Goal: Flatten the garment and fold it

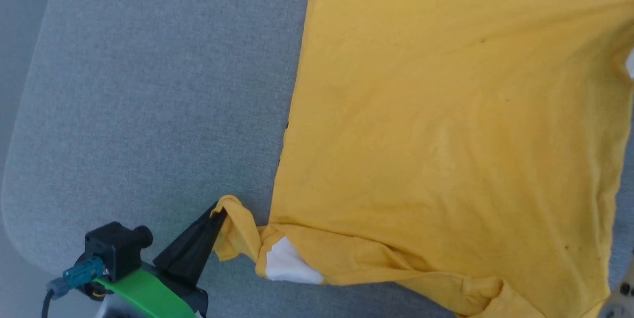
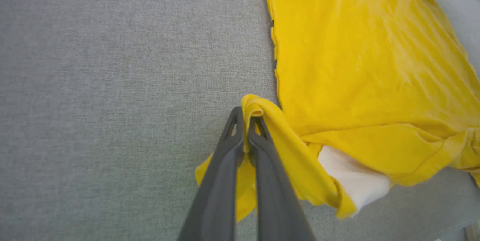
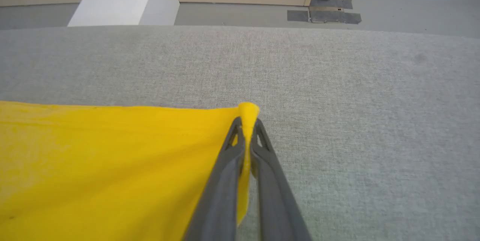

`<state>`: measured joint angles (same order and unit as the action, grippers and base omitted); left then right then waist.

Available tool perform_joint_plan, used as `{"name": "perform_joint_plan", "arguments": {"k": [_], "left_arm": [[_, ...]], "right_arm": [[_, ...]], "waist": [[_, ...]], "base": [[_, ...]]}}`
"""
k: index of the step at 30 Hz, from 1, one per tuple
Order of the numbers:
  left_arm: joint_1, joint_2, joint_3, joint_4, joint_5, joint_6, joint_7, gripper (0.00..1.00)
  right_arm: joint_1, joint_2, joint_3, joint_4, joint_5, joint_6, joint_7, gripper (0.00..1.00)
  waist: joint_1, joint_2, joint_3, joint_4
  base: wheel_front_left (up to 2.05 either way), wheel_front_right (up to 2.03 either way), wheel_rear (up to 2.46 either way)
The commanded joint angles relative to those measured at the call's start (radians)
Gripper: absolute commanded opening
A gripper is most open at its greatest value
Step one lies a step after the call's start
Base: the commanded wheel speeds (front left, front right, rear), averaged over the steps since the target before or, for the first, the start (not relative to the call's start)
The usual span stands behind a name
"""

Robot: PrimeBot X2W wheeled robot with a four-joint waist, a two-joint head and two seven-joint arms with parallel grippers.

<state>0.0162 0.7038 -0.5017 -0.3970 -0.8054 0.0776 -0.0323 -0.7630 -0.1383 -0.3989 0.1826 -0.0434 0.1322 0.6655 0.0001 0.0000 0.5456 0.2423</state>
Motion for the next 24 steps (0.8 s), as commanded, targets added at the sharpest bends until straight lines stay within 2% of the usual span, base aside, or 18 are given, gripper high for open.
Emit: {"name": "perform_joint_plan", "arguments": {"k": [1, 7, 14, 19, 24], "left_arm": [[0.013, 0.009, 0.002, -0.004, 0.012, 0.012, -0.002, 0.00], [0.057, 0.021, -0.003, -0.024, 0.012, 0.046, 0.012, 0.00], [0.080, 0.001, -0.011, -0.019, 0.016, 0.070, -0.002, 0.00], [0.103, -0.020, -0.012, 0.009, 0.020, 0.091, -0.031, 0.00], [0.135, -0.036, -0.015, 0.027, 0.009, 0.097, -0.055, 0.00]], "right_arm": [[0.048, -0.012, -0.017, -0.024, 0.027, -0.002, -0.016, 0.00], [0.301, -0.031, -0.101, -0.174, 0.152, -0.002, -0.031, 0.00], [0.684, 0.057, -0.234, -0.350, 0.298, -0.002, -0.013, 0.00], [0.938, 0.087, -0.249, -0.374, 0.386, -0.002, 0.004, 0.00], [1.066, 0.088, -0.230, -0.290, 0.499, -0.002, -0.068, 0.00]], "waist": [[-0.0001, 0.0000, -0.141, -0.098], [-0.0001, 0.0000, -0.248, -0.174], [-0.0001, 0.0000, -0.311, -0.250], [-0.0001, 0.0000, -0.341, -0.288], [-0.0001, 0.0000, -0.361, -0.314]], "base": [[0.00, 0.00, 0.00], [0.00, 0.00, 0.00], [0.00, 0.00, 0.00], [0.00, 0.00, 0.00], [0.00, 0.00, 0.00]]}}
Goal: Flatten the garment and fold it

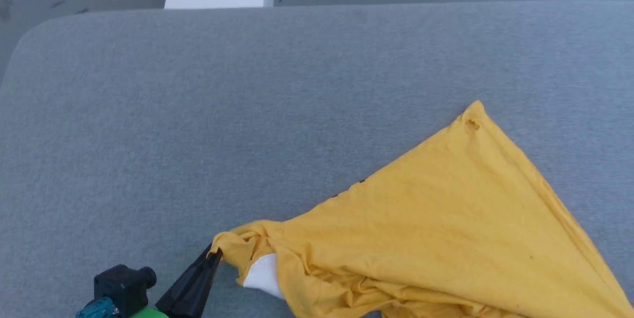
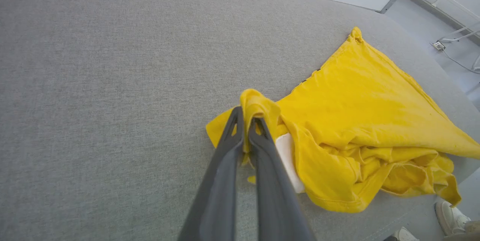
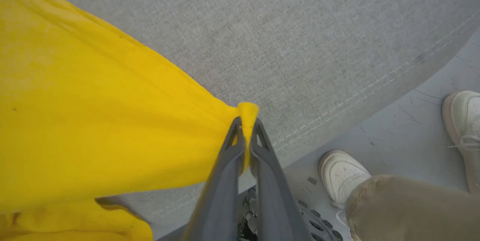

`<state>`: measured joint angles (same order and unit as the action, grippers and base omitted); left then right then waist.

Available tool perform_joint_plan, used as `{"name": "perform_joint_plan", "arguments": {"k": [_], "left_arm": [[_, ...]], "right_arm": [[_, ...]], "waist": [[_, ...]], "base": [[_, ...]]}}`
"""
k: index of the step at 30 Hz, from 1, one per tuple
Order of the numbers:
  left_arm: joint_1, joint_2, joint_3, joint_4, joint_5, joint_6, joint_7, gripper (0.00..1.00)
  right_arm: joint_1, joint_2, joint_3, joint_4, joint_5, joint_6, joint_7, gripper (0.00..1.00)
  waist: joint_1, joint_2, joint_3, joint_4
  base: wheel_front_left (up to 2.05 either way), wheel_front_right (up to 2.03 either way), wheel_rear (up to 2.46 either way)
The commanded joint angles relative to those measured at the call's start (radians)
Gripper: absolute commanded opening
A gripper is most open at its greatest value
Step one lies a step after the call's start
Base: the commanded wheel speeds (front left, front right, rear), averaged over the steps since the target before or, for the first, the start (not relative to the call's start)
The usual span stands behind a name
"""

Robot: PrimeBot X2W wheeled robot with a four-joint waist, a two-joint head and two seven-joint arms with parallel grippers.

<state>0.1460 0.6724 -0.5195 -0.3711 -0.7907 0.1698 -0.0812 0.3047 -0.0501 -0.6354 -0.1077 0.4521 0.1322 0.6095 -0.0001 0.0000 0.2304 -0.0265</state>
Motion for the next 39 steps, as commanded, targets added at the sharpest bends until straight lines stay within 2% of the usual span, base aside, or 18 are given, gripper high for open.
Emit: {"name": "perform_joint_plan", "arguments": {"k": [1, 2, 3, 6, 10, 13, 17, 22, 28, 39], "left_arm": [[0.007, -0.007, 0.002, 0.003, -0.007, 0.005, -0.009, 0.00], [0.007, -0.009, 0.002, 0.005, -0.008, 0.004, -0.012, 0.00], [0.006, -0.011, 0.001, 0.005, -0.009, 0.003, -0.014, 0.00], [-0.002, -0.015, 0.000, 0.006, -0.008, -0.001, -0.018, 0.00], [-0.026, -0.018, -0.001, 0.003, -0.001, -0.008, -0.019, 0.00], [-0.046, -0.020, 0.000, -0.001, 0.006, -0.013, -0.021, 0.00], [-0.074, -0.021, 0.000, -0.008, 0.016, -0.021, -0.021, 0.00], [-0.118, -0.021, 0.001, -0.016, 0.027, -0.035, -0.019, 0.00], [-0.164, -0.033, -0.007, -0.008, 0.033, -0.057, -0.018, 0.00], [-0.211, -0.044, -0.013, 0.015, 0.032, -0.078, -0.019, 0.00]], "right_arm": [[0.005, 0.000, 0.014, 0.010, 0.008, -0.002, -0.031, 0.00], [0.005, 0.000, 0.025, 0.019, 0.015, -0.002, -0.058, 0.27], [0.000, 0.000, 0.039, 0.021, 0.019, -0.002, -0.078, 1.00], [-0.034, 0.000, 0.087, 0.002, 0.004, -0.002, -0.137, 1.00], [-0.111, 0.000, 0.174, -0.112, -0.070, -0.002, -0.153, 1.00], [-0.209, -0.015, 0.236, -0.207, -0.127, -0.002, -0.128, 1.00], [-0.358, -0.069, 0.329, -0.248, -0.195, -0.002, -0.053, 1.00], [-0.530, -0.123, 0.423, -0.170, -0.242, -0.002, 0.045, 1.00], [-0.663, -0.157, 0.461, 0.000, -0.281, -0.002, 0.123, 1.00], [-0.720, -0.184, 0.466, 0.153, -0.301, -0.002, 0.114, 1.00]], "waist": [[0.0001, 0.0000, -0.048, -0.048], [0.0001, 0.0000, -0.050, -0.049], [0.0001, 0.0000, -0.052, -0.050], [0.0001, 0.0000, -0.051, -0.046], [0.0001, 0.0000, -0.028, -0.028], [0.0001, 0.0000, 0.001, -0.011], [0.0001, 0.0000, 0.055, 0.019], [0.0001, 0.0000, 0.125, 0.062], [0.0001, 0.0000, 0.191, 0.109], [0.0001, 0.0000, 0.245, 0.158]], "base": [[0.00, 0.00, 0.00], [0.00, 0.00, 0.00], [0.00, 0.00, 0.00], [0.00, 0.00, 0.00], [0.00, 0.00, 0.00], [0.00, 0.00, 0.00], [0.00, 0.00, 0.00], [0.00, 0.00, 0.00], [0.00, 0.00, 0.00], [0.00, 0.00, 0.00]]}}
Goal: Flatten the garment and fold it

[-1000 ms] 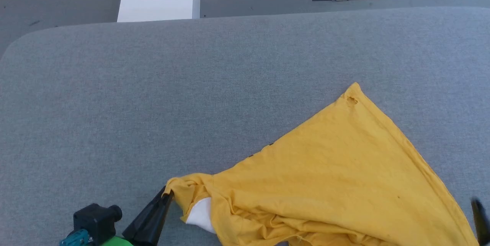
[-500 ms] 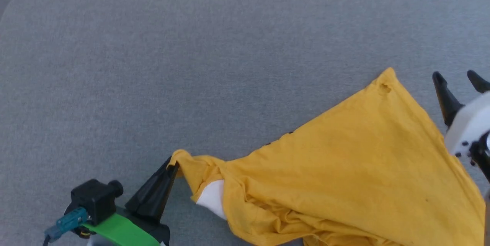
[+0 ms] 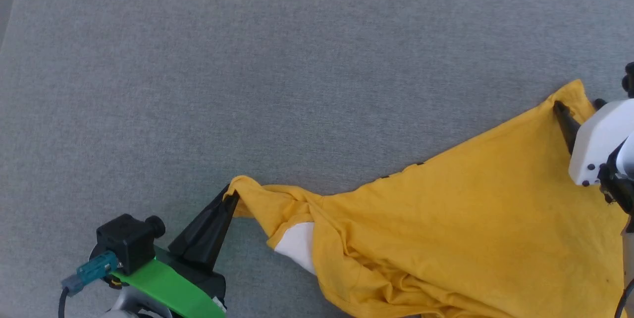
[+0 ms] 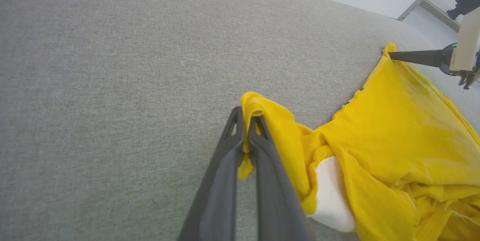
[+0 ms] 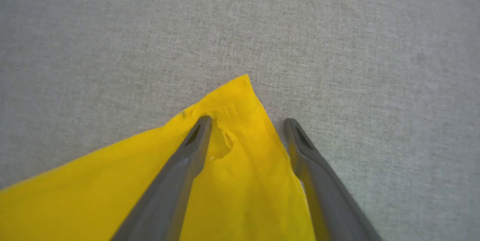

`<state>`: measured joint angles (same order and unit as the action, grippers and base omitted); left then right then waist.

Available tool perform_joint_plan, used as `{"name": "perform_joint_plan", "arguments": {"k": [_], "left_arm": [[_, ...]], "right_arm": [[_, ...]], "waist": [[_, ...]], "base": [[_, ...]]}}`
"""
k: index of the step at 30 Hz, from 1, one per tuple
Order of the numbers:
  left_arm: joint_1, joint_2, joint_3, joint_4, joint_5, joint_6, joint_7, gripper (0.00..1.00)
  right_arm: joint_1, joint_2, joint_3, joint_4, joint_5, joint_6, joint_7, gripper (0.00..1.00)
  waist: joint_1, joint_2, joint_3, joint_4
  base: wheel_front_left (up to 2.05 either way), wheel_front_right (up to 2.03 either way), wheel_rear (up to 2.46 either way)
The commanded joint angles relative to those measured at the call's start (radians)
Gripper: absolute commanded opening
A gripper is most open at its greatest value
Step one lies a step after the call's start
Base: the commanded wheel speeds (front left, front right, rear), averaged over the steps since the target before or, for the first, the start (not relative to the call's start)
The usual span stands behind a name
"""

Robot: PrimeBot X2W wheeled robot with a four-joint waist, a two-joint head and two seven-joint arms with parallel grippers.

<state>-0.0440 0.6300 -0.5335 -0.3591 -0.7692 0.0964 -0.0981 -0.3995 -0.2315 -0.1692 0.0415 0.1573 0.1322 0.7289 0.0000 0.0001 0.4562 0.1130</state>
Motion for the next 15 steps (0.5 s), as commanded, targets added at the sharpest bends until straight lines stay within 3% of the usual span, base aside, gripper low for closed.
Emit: {"name": "perform_joint_plan", "arguments": {"k": [1, 2, 3, 8, 15], "left_arm": [[-0.023, -0.002, 0.001, 0.004, 0.010, -0.006, -0.002, 0.00], [-0.025, -0.002, 0.001, 0.005, 0.010, -0.007, -0.002, 0.00], [-0.026, -0.002, 0.001, 0.006, 0.009, -0.007, -0.002, 0.00], [-0.022, -0.004, 0.008, 0.020, 0.003, 0.001, -0.009, 0.00], [-0.085, -0.007, 0.068, 0.063, 0.018, 0.028, -0.049, 0.00]], "right_arm": [[-0.017, -0.006, 0.003, 0.014, -0.007, -0.002, -0.002, 0.78], [-0.018, -0.008, 0.004, 0.021, -0.009, -0.002, 0.002, 0.34], [-0.017, -0.011, 0.007, 0.028, -0.010, -0.002, 0.010, 0.00], [-0.022, -0.014, 0.003, 0.026, -0.017, -0.002, 0.020, 0.00], [-0.043, 0.027, -0.037, -0.018, -0.016, -0.002, -0.117, 0.00]], "waist": [[0.0000, -0.0001, 0.022, 0.021], [0.0000, -0.0001, 0.023, 0.022], [0.0000, -0.0001, 0.025, 0.023], [0.0000, -0.0001, 0.000, 0.011], [0.0000, -0.0001, -0.087, -0.014]], "base": [[0.00, 0.00, 0.00], [0.00, 0.00, 0.00], [0.00, 0.00, 0.00], [0.00, 0.00, 0.00], [0.00, 0.00, 0.00]]}}
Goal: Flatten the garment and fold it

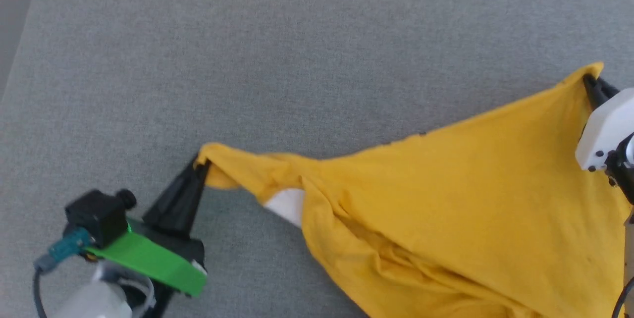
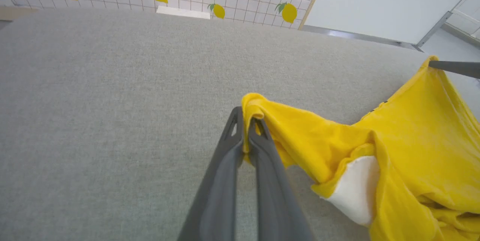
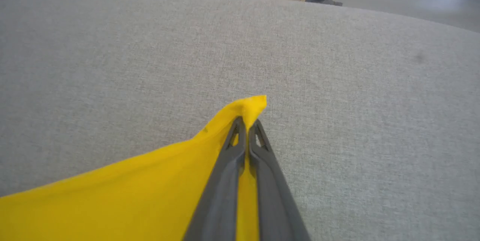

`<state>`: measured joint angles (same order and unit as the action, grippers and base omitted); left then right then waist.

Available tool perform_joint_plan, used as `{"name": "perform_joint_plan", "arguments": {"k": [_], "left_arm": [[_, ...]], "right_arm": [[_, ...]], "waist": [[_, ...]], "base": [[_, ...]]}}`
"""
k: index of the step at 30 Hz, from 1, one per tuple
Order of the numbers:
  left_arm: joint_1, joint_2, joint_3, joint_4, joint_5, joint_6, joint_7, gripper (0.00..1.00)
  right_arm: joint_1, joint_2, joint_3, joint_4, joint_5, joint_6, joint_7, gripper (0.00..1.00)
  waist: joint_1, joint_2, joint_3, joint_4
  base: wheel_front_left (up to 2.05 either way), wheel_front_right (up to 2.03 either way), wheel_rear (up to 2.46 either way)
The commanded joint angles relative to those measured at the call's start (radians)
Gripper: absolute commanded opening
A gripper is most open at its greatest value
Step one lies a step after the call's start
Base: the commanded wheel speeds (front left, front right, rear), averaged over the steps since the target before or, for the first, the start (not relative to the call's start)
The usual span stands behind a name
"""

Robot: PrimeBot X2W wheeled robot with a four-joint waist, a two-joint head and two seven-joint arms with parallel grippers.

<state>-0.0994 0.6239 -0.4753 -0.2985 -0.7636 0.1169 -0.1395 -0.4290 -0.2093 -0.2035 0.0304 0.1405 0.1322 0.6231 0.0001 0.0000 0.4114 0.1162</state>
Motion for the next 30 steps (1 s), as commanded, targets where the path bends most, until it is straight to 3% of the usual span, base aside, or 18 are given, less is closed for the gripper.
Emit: {"name": "perform_joint_plan", "arguments": {"k": [1, 8, 15, 22, 30], "left_arm": [[-0.047, 0.000, 0.018, 0.014, 0.018, 0.008, -0.012, 0.00], [-0.195, -0.003, 0.071, 0.093, 0.014, -0.019, -0.030, 0.00], [-0.352, 0.010, 0.107, 0.146, 0.010, -0.034, 0.007, 0.00], [-0.531, 0.021, 0.137, 0.222, -0.007, -0.044, 0.073, 0.00], [-0.778, 0.001, 0.104, 0.344, 0.003, -0.082, 0.169, 0.00]], "right_arm": [[-0.015, 0.015, -0.006, -0.011, 0.004, -0.002, -0.034, 0.00], [-0.048, 0.077, -0.025, -0.033, 0.035, -0.002, -0.180, 0.00], [-0.133, 0.087, -0.002, -0.028, 0.062, -0.002, -0.279, 0.00], [-0.243, 0.060, 0.070, 0.027, 0.090, -0.002, -0.292, 0.00], [-0.372, 0.054, 0.120, 0.120, 0.101, -0.002, -0.290, 0.00]], "waist": [[-0.0001, 0.0000, -0.060, -0.021], [-0.0001, 0.0000, -0.201, -0.057], [-0.0001, 0.0000, -0.332, -0.091], [-0.0001, 0.0000, -0.409, -0.113], [-0.0001, 0.0000, -0.456, -0.129]], "base": [[0.00, 0.00, 0.00], [0.00, 0.00, 0.00], [0.00, 0.00, 0.00], [0.00, 0.00, 0.00], [0.00, 0.00, 0.00]]}}
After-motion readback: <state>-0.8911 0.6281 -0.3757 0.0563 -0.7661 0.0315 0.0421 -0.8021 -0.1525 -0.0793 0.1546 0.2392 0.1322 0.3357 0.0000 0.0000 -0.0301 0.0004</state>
